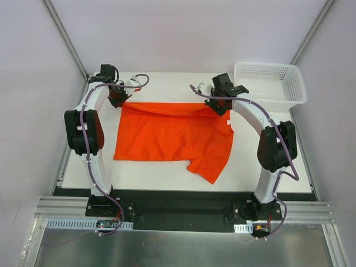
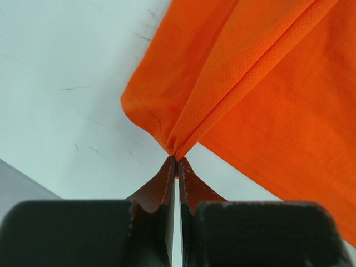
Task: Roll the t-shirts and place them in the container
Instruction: Fold the T-shirt at the center of the board.
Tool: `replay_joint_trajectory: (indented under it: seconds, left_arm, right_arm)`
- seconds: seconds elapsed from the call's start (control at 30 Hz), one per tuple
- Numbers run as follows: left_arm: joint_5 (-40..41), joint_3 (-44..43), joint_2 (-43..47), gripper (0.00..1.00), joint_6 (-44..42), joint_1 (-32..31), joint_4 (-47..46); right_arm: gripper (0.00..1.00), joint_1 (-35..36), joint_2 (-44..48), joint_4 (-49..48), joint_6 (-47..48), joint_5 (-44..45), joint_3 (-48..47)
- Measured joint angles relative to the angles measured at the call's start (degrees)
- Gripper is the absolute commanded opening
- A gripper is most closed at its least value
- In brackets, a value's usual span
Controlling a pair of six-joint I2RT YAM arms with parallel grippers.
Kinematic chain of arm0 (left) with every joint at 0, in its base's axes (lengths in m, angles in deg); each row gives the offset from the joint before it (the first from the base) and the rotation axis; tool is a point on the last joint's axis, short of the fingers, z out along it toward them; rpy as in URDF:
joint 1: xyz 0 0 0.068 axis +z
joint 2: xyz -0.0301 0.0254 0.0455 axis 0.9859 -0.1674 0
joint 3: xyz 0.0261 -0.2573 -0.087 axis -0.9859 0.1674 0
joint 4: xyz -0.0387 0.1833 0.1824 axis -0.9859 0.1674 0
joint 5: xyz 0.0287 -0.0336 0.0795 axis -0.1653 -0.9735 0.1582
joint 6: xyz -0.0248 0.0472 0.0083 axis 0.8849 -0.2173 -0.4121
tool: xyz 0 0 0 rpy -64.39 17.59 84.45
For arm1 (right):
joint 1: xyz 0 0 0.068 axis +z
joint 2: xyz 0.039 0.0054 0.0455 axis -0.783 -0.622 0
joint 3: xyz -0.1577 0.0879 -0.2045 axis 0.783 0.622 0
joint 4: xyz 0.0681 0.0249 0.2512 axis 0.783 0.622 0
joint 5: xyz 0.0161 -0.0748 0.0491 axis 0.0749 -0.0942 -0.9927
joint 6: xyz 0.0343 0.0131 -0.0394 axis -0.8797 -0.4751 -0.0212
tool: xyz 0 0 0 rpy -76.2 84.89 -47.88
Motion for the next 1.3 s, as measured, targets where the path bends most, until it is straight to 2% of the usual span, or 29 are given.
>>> replay_joint_trajectory:
  seconds: [0.43,0.5,0.53,0.63,0.73,0.83,0.93,1.0,1.17,1.2,1.3]
  left_arm:
    - [0.5,10.6,2.5,0.00,-2.4,0.0,0.1]
    - [0.6,11.8,2.8,0.07,-2.5,0.0,0.0]
    - [0.8,12.3,2.9,0.11,-2.6,0.0,0.0]
    - [1.8,13.5,3.1,0.25,-2.7,0.0,0.1]
    - [1.8,13.6,3.8,0.33,-1.9,0.4,0.1]
    - [1.1,12.8,4.9,0.36,-0.3,0.8,0.4]
    - [0.0,9.2,5.0,0.35,3.0,1.0,0.5]
    - [-0.5,6.1,4.7,0.32,6.2,1.0,0.5]
    - [-1.1,1.5,2.1,0.11,12.7,1.0,-0.1]
    - [-1.1,1.4,1.4,0.09,13.5,1.0,-0.2]
    - [-1.0,1.3,-1.6,0.04,15.8,1.0,0.3]
  right_arm:
    - [0.01,2.3,2.8,5.0,-3.0,-1.0,5.0]
    - [0.01,2.7,3.2,5.4,-3.1,-1.7,6.8]
    - [0.12,2.9,3.3,6.0,-3.1,-2.2,7.8]
    - [0.27,3.2,3.4,9.7,-2.8,-4.8,8.5]
    - [0.29,2.3,3.0,14.2,-3.3,-8.0,5.8]
    - [0.28,-1.3,0.5,18.0,-4.3,-10.5,-4.3]
    - [0.27,-4.7,-3.4,17.7,-4.6,-10.3,-15.3]
    - [0.24,-6.1,-5.9,16.9,-4.5,-9.2,-19.4]
    - [0.15,-6.2,-12.6,16.7,-3.9,-6.3,-20.9]
    - [0.12,-6.1,-14.0,16.6,-3.7,-5.9,-20.8]
    - [0.10,-5.8,-16.9,16.6,-3.3,-4.7,-20.3]
